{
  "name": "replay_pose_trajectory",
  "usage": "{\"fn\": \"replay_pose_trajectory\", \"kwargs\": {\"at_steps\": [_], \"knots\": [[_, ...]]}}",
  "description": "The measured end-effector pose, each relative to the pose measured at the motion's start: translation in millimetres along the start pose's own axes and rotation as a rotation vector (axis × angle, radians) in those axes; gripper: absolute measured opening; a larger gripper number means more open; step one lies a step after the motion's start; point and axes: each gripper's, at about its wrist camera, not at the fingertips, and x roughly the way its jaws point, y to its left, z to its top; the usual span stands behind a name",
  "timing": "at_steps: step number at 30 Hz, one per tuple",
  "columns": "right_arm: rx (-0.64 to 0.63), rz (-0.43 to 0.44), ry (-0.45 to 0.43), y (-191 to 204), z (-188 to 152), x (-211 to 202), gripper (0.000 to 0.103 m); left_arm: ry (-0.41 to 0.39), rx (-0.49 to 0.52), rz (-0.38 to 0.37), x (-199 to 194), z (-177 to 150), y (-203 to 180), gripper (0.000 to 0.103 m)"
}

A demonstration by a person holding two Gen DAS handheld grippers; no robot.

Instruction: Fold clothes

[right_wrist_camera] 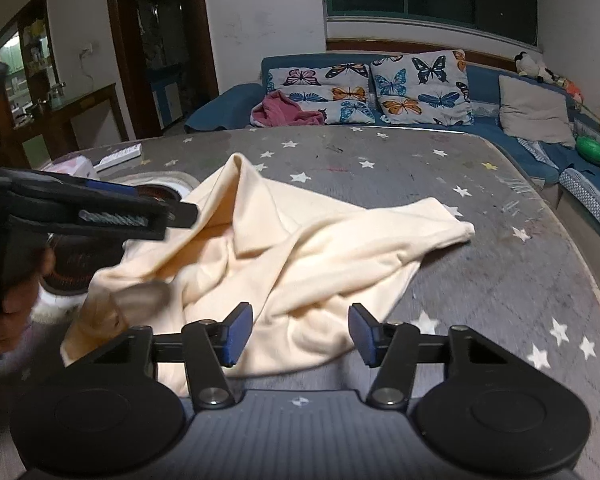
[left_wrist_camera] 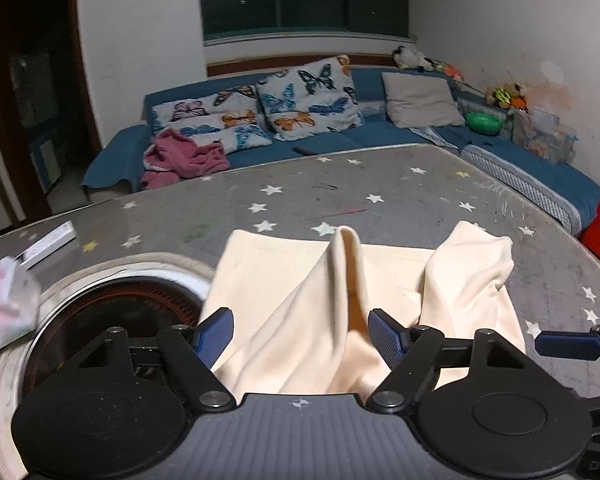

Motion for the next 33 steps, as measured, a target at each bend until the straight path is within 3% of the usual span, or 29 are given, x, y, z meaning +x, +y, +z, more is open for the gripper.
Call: {"fn": "replay_pose_trajectory", "kwargs": {"at_steps": [3, 5, 10, 13, 16, 22, 33], "knots": [[0.010, 0.014, -0.006, -4.1, 9.4, 7.7, 0.047, 0.025, 0.015, -0.023, 16.9, 2.5, -2.3, 0.062], [0.023, 0.031, -0.007, -6.0, 15.4, 13.8, 0.044, 0.044, 0.019, -0.040, 25.3, 1.7, -1.3, 0.039], [0.064, 0.081, 0.005, -8.5, 27.2, 33.4, 0.037, 0.052, 0.015, -0.060, 33.2, -2.6, 5.6, 0.010], [0.082, 0.106, 0.026, -6.5, 28.0, 45.8, 0.031, 0.026, -0.002, -0.051, 26.8, -3.7, 12.4, 0.008], [0.088, 0.125, 0.042, -4.3, 25.3, 55.1, 0.019, -0.004, -0.029, -0.042, 16.7, -3.6, 21.4, 0.008], [0.077, 0.130, 0.020, -2.4, 20.6, 50.8, 0.005, -0.063, -0.128, 0.014, -15.9, -6.1, 52.9, 0.007], [0.024, 0.042, -0.074, 2.0, 7.2, 5.4, 0.002, -0.127, -0.281, 0.121, -95.9, -46.3, 117.9, 0.007]]}}
